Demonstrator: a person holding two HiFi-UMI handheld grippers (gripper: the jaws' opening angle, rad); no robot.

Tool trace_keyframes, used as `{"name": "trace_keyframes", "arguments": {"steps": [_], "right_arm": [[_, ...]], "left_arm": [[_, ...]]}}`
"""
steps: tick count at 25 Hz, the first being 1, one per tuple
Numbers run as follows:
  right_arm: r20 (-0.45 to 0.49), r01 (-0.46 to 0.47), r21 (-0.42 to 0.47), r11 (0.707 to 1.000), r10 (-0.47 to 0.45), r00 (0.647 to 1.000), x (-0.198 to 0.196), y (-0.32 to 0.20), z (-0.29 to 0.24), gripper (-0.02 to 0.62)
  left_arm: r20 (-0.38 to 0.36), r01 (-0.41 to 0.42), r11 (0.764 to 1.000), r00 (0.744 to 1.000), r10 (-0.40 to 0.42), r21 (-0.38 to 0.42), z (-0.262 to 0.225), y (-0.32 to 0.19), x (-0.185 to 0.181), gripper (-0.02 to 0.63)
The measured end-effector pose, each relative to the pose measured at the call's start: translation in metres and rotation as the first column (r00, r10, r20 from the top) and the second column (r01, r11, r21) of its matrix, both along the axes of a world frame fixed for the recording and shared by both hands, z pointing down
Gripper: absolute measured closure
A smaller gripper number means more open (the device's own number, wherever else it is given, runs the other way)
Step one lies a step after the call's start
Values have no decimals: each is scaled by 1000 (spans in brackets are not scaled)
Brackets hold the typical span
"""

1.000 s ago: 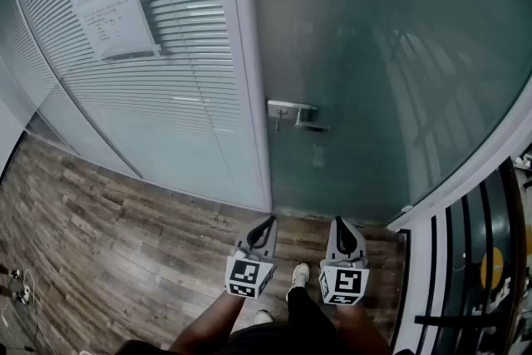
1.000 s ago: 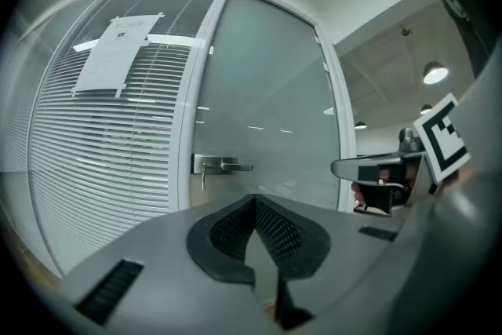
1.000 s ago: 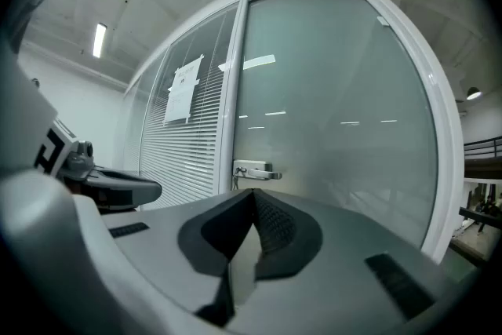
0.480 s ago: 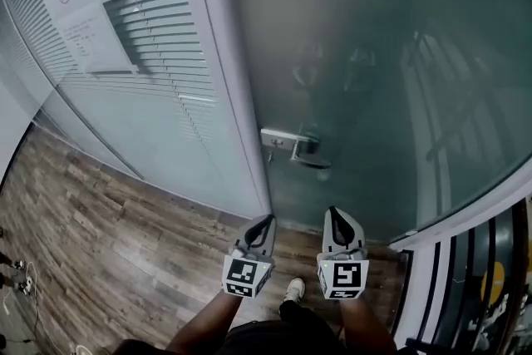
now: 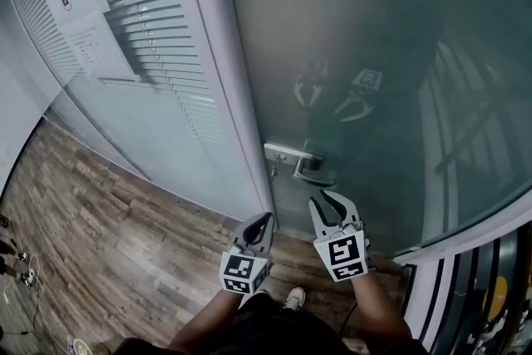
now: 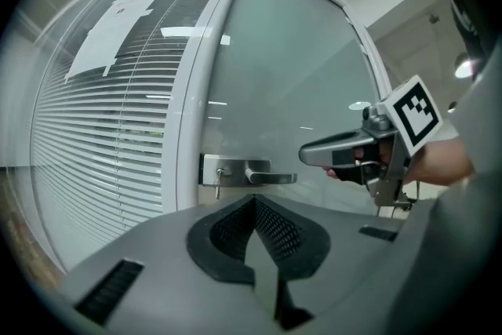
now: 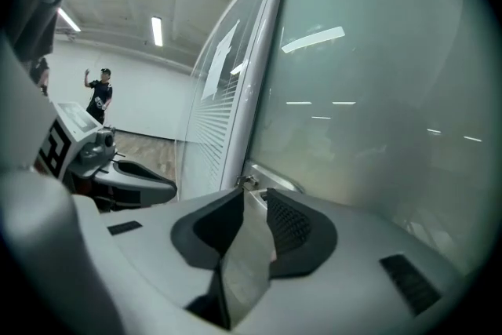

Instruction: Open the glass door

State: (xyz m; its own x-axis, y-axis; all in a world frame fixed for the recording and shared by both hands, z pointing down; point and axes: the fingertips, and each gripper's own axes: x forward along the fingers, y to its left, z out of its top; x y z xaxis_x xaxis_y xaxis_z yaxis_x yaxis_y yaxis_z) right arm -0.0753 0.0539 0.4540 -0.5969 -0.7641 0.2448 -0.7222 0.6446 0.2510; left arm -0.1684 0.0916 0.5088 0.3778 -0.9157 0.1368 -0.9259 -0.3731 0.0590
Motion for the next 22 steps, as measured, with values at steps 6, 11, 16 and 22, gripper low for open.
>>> {"name": "trace_keyframes", "arguments": {"steps": [6, 11, 16, 22], "right_arm": [[-218, 114, -7, 993, -113, 969, -19, -28, 8, 465], [-404, 213, -55, 975, -217, 889, -34, -51, 28, 457], [-506, 256, -185, 949, -316, 803, -37, -66, 58, 457], [-521, 292, -291, 911, -407, 750, -43, -72, 78, 459]], "left_arm": [[11, -20, 1000, 1000, 20, -14, 9, -20, -3, 607], [-3, -44, 999, 999, 44, -3, 3, -40, -4, 607], [-13, -54, 999, 998, 54, -9, 8, -57, -13, 607], [-27, -70, 997, 997, 69, -18, 15, -73, -12, 607]]}}
